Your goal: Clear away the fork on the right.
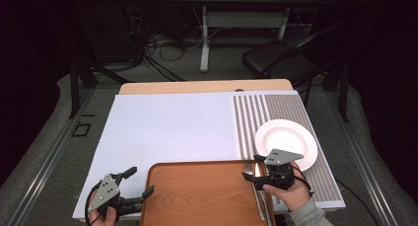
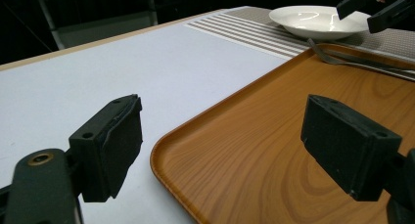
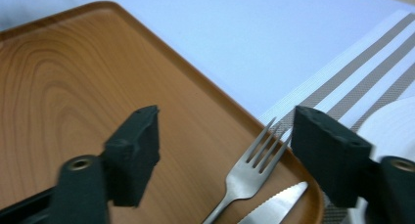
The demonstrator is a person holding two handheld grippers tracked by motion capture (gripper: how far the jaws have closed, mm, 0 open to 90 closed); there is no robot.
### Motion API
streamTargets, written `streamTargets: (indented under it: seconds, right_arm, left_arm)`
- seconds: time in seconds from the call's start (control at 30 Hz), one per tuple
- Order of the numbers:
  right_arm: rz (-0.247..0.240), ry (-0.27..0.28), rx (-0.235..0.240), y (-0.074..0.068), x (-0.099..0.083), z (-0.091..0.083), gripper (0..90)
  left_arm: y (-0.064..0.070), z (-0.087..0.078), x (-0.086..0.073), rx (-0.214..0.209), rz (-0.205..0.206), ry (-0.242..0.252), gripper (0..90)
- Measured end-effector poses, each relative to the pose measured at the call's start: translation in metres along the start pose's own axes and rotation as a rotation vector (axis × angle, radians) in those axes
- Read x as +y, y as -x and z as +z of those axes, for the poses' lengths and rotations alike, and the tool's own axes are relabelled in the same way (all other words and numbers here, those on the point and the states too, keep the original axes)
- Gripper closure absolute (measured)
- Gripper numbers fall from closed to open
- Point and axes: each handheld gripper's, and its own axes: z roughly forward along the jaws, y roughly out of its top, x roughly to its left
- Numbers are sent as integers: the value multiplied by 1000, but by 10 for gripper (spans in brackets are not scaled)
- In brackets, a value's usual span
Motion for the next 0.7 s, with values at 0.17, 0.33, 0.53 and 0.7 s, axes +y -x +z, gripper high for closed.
streamTargets:
  seconds: [0.17,0.33,0.53,0.7]
  right_arm:
    - [-5,20,-47,5,-1,-8,113]
    - [36,51,-97,13,-3,-17,0]
    - [43,59,-125,19,-4,-25,0]
    - [36,53,-129,20,-4,-27,0]
  left_arm:
    - [0,0,0,1,0,0,159]
    - [0,-1,0,3,0,0,159]
    - [0,-1,0,5,-3,2,159]
    - [0,-1,0,5,-2,1,159]
